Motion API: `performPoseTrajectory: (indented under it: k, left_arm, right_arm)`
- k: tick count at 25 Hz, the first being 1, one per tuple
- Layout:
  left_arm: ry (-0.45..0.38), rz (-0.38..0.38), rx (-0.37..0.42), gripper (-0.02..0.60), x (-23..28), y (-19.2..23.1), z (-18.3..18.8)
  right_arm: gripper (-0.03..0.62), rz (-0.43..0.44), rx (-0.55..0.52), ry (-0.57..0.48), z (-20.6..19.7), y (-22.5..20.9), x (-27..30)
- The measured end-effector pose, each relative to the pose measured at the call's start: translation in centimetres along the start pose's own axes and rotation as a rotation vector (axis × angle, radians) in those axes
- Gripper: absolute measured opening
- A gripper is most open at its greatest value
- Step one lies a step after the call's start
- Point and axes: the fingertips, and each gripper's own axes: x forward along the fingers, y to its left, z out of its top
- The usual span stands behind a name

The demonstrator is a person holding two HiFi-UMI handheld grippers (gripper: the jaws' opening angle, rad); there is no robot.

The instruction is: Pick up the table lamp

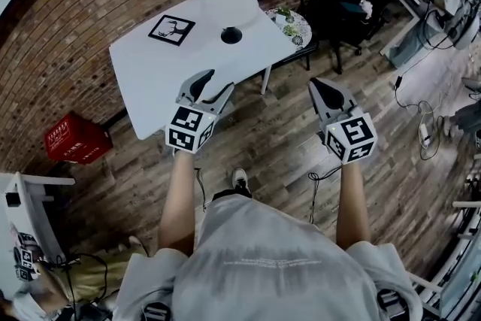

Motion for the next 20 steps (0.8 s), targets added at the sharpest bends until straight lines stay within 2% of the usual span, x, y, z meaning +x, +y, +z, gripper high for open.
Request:
performPoseTrajectory:
  k: [11, 20]
  left_arm:
    - [0.014, -0.049, -0.017, 0.227, 4.4, 5.5, -0.7]
    - [0.028, -0.088, -0.043, 0.225, 6.9, 7.3, -1.4]
  right_arm:
    - [0.0, -0.035, 0.012, 0.049, -0.2, -1.5, 6.3]
    - [0.002, -0.049, -0.012, 0.114, -1.1, -2.1, 8.7]
